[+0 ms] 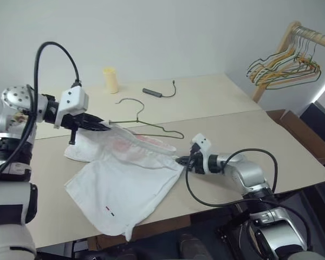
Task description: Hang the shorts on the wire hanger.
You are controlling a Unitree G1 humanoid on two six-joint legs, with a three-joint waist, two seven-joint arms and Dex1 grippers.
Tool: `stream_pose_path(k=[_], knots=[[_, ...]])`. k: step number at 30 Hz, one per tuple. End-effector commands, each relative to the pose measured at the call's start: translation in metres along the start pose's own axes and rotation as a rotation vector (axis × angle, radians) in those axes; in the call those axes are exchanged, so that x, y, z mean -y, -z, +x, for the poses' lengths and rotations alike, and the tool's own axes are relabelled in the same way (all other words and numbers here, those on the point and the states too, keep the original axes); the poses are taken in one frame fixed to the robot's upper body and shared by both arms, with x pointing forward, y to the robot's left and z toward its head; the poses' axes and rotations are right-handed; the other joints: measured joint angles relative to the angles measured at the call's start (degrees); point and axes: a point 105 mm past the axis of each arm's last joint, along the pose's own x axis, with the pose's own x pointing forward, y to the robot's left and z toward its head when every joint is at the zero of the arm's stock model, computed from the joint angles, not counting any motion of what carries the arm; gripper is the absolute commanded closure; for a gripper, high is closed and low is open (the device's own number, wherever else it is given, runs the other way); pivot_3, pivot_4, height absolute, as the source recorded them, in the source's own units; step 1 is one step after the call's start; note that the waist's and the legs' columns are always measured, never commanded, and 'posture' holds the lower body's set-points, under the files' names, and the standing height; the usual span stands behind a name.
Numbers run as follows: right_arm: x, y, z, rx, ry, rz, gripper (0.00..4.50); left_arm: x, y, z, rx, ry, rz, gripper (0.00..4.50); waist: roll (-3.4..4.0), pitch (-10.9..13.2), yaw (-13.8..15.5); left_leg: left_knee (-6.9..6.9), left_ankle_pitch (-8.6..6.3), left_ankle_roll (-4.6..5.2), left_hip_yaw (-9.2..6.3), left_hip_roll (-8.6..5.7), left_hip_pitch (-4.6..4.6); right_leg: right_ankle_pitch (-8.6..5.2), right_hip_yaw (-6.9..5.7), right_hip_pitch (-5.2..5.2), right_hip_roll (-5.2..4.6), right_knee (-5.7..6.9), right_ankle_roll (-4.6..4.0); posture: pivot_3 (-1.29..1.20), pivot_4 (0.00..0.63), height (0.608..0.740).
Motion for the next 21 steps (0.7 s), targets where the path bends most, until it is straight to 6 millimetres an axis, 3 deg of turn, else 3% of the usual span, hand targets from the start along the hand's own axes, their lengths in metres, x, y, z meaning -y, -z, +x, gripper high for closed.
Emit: stream_pose_path(k=[1, 8, 13, 21], knots=[[0.019, -0.017, -0.017, 0.036, 0.049, -0.08, 4.48, 0.0, -0.005, -0.008, -0.016, -0.001, 0.029, 4.5, 0.0, 0.0, 0.3, 0.0, 0.0, 0.0, -0.01, -0.01, 0.0, 0.0, -0.01, 0.02, 0.0, 0.0, 0.0, -0.14, 0.0, 0.74], [0.038, -0.019, -0.032, 0.017, 0.116, -0.147, 4.48, -0.002, 0.014, -0.009, -0.122, -0.018, 0.0, 4.5, 0.0, 0.0, 0.4, 0.0, 0.0, 0.0, 0.03, 0.0, 0.02, 0.0, -0.01, 0.02, 0.02, -0.03, 0.0, -0.13, 0.0, 0.74], [0.04, -0.013, -0.035, 0.003, 0.13, -0.162, 4.48, -0.013, 0.009, -0.004, -0.068, -0.099, -0.017, 4.5, 0.0, 0.0, 0.5, 0.0, 0.0, 0.0, 0.04, 0.0, 0.02, 0.0, 0.0, 0.02, 0.02, -0.03, 0.0, -0.14, 0.0, 0.74], [0.041, -0.009, -0.036, 0.003, 0.147, -0.157, 4.48, -0.009, 0.006, -0.004, -0.009, -0.068, -0.054, 4.5, 0.0, 0.0, 0.3, 0.0, 0.0, 0.01, 0.05, 0.0, 0.02, 0.0, 0.01, 0.02, 0.02, -0.02, 0.0, -0.15, 0.0, 0.74]])
